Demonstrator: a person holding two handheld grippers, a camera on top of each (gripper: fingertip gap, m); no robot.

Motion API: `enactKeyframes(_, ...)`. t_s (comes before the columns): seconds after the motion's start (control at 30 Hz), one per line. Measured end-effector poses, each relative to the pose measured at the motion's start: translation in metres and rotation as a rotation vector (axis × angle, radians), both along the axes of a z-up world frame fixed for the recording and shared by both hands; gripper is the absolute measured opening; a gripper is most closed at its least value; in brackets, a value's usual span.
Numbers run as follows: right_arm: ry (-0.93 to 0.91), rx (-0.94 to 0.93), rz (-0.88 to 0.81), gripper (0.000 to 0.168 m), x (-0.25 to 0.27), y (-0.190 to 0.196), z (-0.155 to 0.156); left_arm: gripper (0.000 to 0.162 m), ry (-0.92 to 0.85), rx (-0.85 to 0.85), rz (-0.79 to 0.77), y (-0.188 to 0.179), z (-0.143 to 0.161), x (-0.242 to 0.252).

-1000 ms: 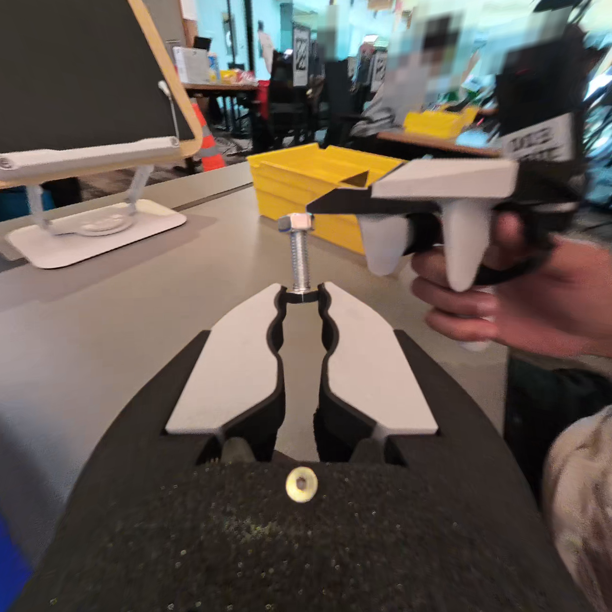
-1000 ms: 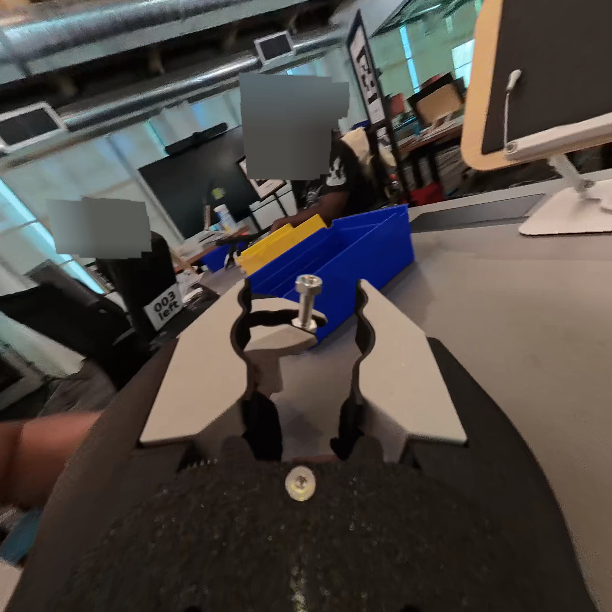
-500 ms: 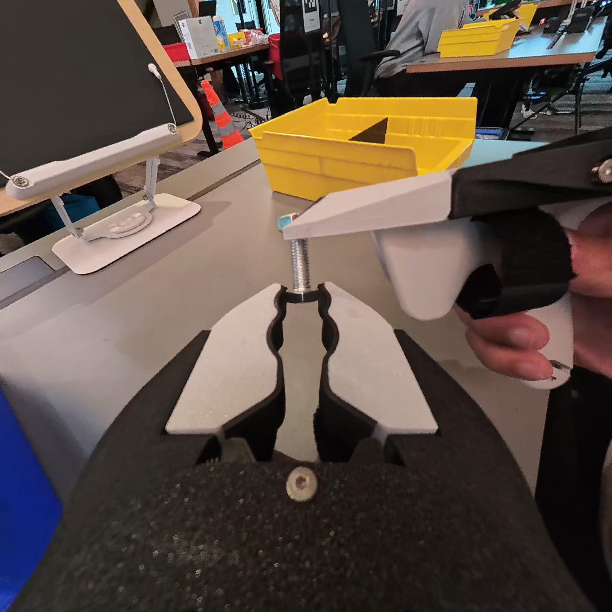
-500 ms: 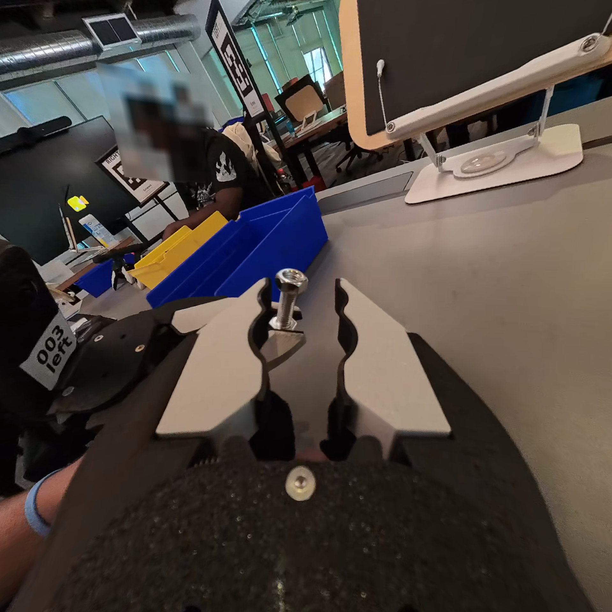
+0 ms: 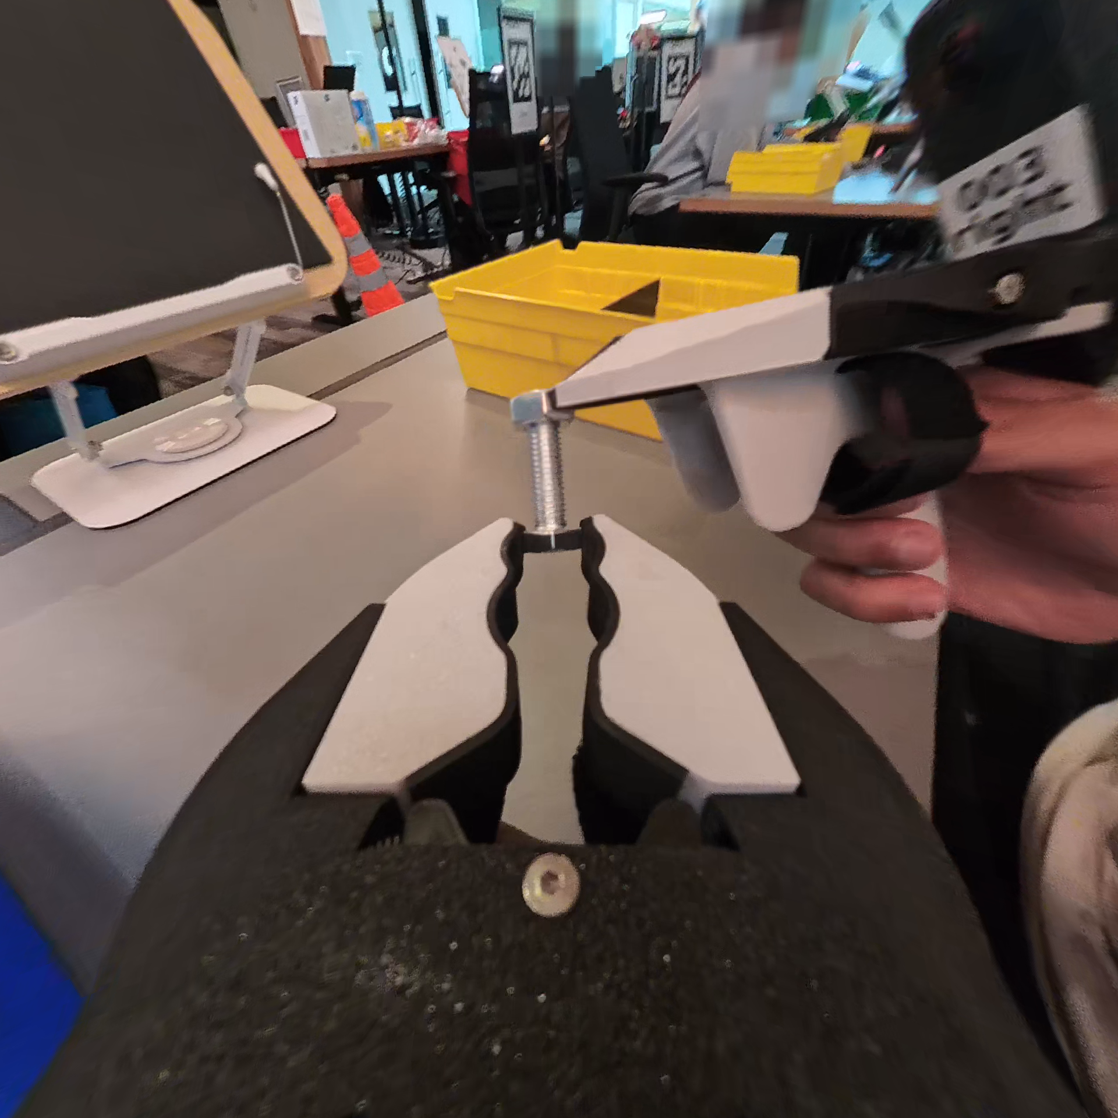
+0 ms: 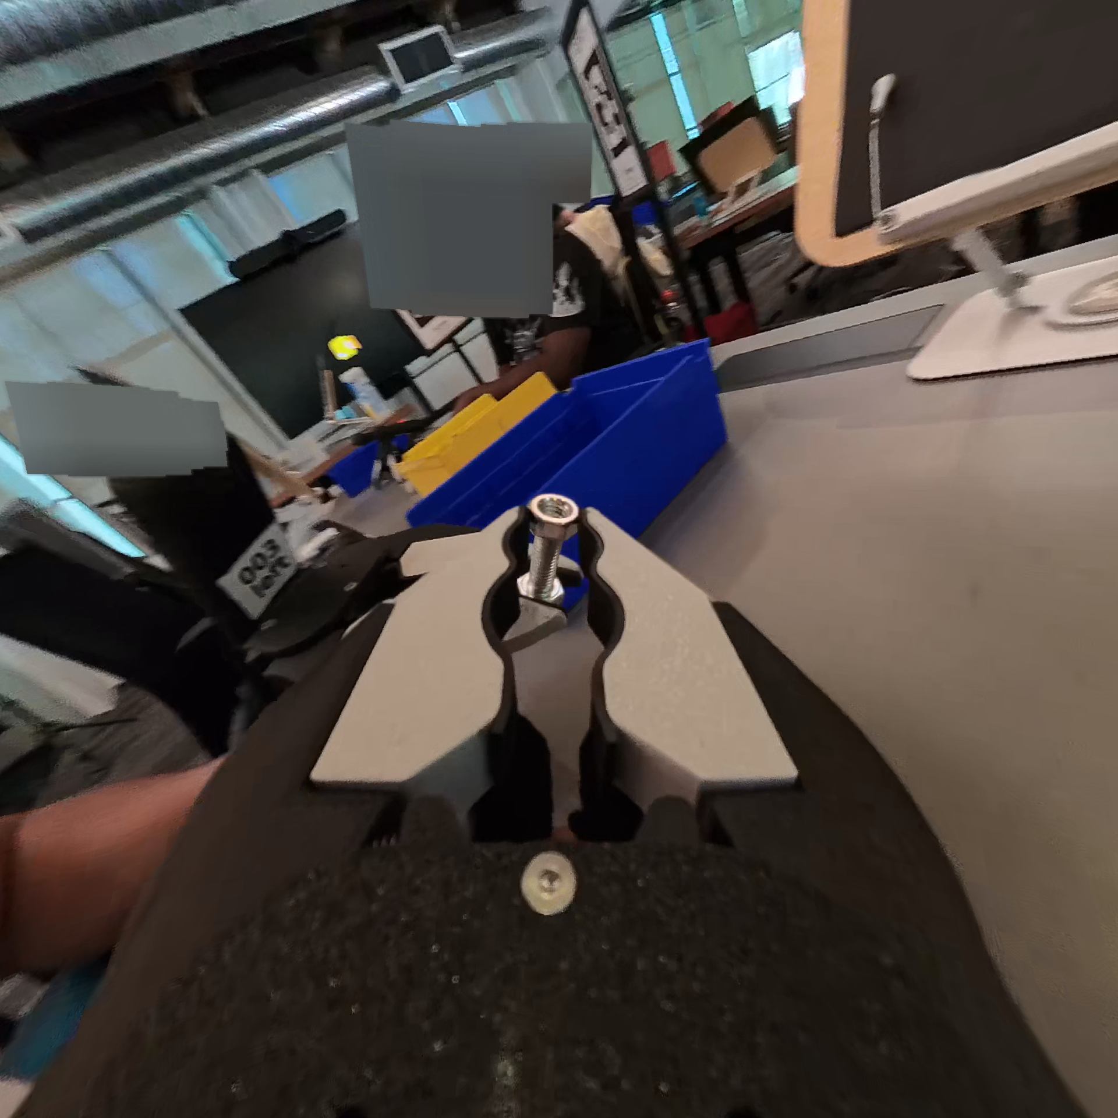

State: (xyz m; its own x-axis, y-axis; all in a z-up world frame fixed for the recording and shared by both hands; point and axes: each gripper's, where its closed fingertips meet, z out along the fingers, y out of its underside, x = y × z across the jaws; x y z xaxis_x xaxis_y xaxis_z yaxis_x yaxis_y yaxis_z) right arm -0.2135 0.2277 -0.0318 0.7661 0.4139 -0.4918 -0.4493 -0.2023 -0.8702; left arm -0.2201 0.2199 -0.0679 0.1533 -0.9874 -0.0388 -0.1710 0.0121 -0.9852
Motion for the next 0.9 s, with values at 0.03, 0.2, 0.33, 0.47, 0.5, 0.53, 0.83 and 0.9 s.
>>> enactKeyframes(0.03,0.025,0.006,0.04,0.015,-0.001,-0.001,0.002,0.018,-0.02,-0.028,-0.023,-0.002,0.003,-0.001)
enactKeyframes(0.2,0.077,0.055,0.213,0.014,-0.002,-0.007,0.009,0.018,-0.097,-0.178,-0.154,-0.014,0.011,-0.001)
enactKeyframes(0.33,0.149,0.065,0.344,0.014,-0.001,-0.014,0.011,0.018,-0.125,-0.258,-0.235,-0.023,0.014,0.0)
enactKeyframes(0.47,0.237,0.068,0.49,0.014,0.0,-0.022,0.015,0.018,-0.164,-0.349,-0.319,-0.033,0.02,0.0)
enactKeyframes(0.5,0.243,0.072,0.51,0.013,0.001,-0.023,0.016,0.018,-0.177,-0.377,-0.334,-0.034,0.022,0.0)
enactKeyframes(0.53,0.244,0.075,0.519,0.013,0.001,-0.023,0.016,0.018,-0.185,-0.392,-0.337,-0.034,0.023,0.0)
enactKeyframes(0.83,0.179,0.036,0.284,0.059,0.012,-0.003,0.008,0.018,-0.148,-0.228,-0.117,-0.005,0.017,-0.003)
enactKeyframes(0.9,0.145,-0.03,0.154,0.059,0.011,0.005,-0.002,0.018,-0.102,-0.141,-0.028,0.004,0.012,-0.004)
